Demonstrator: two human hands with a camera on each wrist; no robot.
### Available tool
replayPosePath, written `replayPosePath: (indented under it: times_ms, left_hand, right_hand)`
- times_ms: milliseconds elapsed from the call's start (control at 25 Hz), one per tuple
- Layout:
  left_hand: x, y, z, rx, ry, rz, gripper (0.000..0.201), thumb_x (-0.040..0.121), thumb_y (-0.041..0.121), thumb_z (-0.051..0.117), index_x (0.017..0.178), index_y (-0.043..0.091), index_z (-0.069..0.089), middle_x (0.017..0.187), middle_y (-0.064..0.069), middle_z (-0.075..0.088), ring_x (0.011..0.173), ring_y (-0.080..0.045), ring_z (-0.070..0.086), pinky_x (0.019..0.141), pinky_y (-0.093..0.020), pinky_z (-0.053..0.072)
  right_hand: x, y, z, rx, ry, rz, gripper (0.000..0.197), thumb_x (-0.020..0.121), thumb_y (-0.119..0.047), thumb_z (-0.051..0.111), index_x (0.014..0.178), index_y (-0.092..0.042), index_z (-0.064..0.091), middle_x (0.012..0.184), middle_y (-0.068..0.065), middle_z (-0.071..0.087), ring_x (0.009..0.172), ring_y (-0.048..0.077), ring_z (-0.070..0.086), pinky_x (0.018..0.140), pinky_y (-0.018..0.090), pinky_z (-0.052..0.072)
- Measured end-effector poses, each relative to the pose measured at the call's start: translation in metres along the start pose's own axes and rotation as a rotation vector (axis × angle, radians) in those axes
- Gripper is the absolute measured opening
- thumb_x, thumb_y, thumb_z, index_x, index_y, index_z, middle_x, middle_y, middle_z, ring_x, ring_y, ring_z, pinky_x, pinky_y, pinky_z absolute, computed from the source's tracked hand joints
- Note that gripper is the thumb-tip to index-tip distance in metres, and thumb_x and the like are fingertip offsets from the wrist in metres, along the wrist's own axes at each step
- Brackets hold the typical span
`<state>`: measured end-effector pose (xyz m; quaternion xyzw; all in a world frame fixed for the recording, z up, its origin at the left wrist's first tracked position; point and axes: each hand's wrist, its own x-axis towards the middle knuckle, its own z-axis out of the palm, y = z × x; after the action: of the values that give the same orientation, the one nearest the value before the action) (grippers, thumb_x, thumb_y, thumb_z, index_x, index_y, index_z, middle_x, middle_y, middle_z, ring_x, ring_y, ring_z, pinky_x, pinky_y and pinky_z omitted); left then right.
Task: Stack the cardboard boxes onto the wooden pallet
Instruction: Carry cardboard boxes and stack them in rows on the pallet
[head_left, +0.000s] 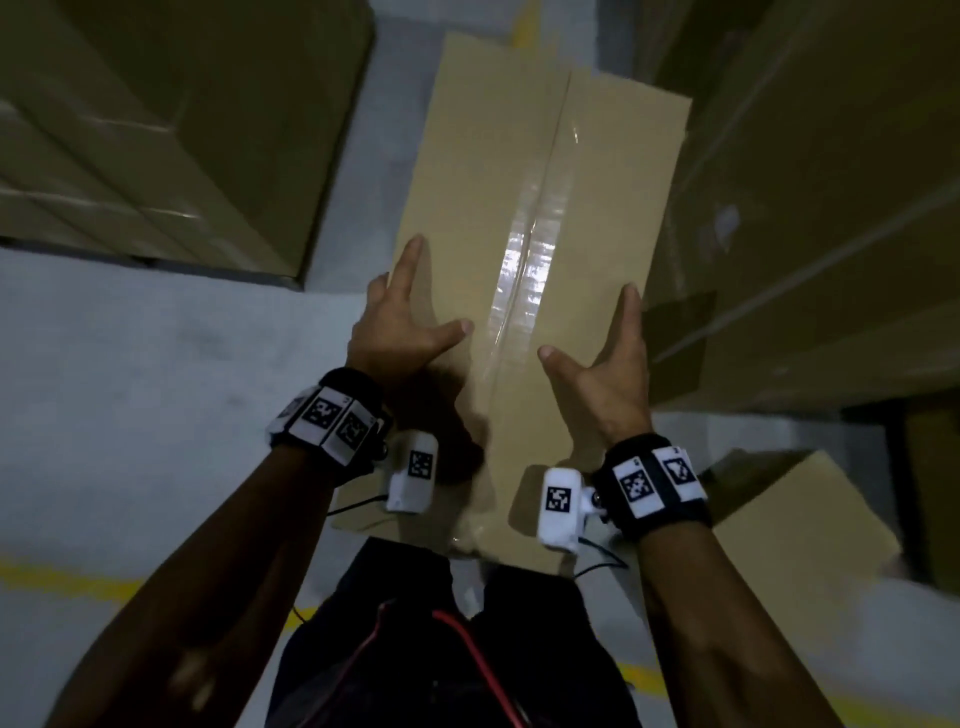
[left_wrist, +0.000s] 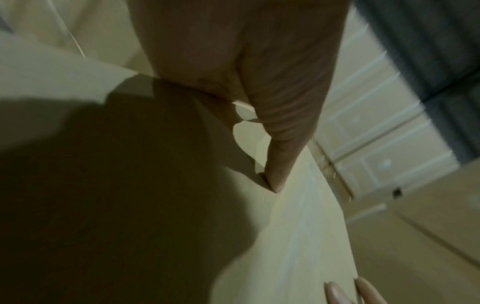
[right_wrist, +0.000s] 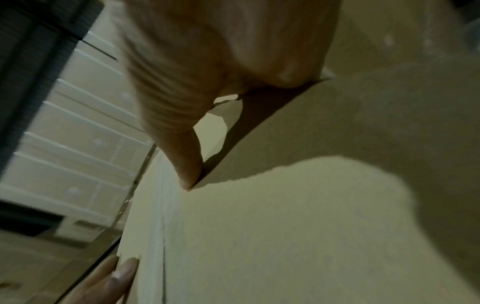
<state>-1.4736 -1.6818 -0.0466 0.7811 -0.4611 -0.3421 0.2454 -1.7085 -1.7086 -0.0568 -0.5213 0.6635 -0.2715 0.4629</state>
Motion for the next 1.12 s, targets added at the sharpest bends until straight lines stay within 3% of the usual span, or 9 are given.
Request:
replayPosePath:
  times_ms: [160,440,560,800,1000,1120]
  left_hand:
    - [-0.066,0.004,-0.031,-0.051,0.201,-0.029,0.103,0.078,0.052,0.076,0.153,0.05,0.005,0.159,-0.005,0.026,0.138,-0.028,0.038,0.109,-0.043,0.032]
    - [-0.171,-0.008,-0.103,-0.168,0.457,-0.156,0.101,0.079,0.05,0.076,0.153,0.049,0.007,0.148,-0.007,0.035,0.129,-0.032,0.046,0.105,-0.041,0.038]
    - [-0.207,-0.03,-0.134,-0.22,0.564,-0.196,0.1,0.079,0.048,0.076,0.153,0.049,0.008,0.149,-0.005,0.035,0.128,-0.031,0.047,0.105,-0.041,0.038]
    - [-0.253,-0.115,-0.21,-0.255,0.708,-0.287,0.099,0.077,0.052,0.076,0.151,0.053,0.01,0.15,-0.001,0.035,0.129,-0.031,0.046,0.106,-0.044,0.039]
    - [-0.273,-0.218,-0.295,-0.297,0.746,-0.309,0.099,0.074,0.055,0.076,0.148,0.057,0.011,0.152,0.002,0.033,0.131,-0.03,0.045,0.107,-0.047,0.041]
    - [-0.281,-0.271,-0.348,-0.273,0.74,-0.34,0.099,0.075,0.057,0.075,0.149,0.057,0.01,0.154,0.001,0.032,0.13,-0.03,0.047,0.106,-0.044,0.041]
  right_hand:
    - [-0.026,-0.032,-0.008,-0.017,-0.133,-0.175,0.113,0.077,-0.026,0.085,0.158,-0.04,0.007,0.163,-0.002,0.02,0.147,0.021,0.024,0.11,0.031,0.023]
    - [-0.091,-0.099,0.019,-0.097,-0.331,-0.374,0.114,0.072,-0.043,0.084,0.155,-0.048,0.007,0.161,-0.001,0.024,0.145,0.025,0.029,0.119,0.046,0.027]
    - [-0.123,-0.124,0.049,-0.105,-0.414,-0.445,0.111,0.074,-0.041,0.083,0.155,-0.047,0.008,0.159,-0.002,0.026,0.143,0.023,0.034,0.115,0.038,0.03]
    - [-0.189,-0.164,0.151,-0.171,-0.522,-0.513,0.11,0.076,-0.04,0.083,0.156,-0.047,0.007,0.16,-0.001,0.024,0.143,0.027,0.032,0.114,0.041,0.03]
    - [-0.248,-0.194,0.275,-0.212,-0.564,-0.523,0.11,0.075,-0.043,0.083,0.154,-0.051,0.005,0.161,0.003,0.024,0.143,0.031,0.032,0.117,0.047,0.03]
    - [-0.283,-0.214,0.34,-0.224,-0.589,-0.517,0.111,0.073,-0.043,0.083,0.152,-0.054,0.005,0.162,0.002,0.023,0.145,0.031,0.031,0.117,0.053,0.03]
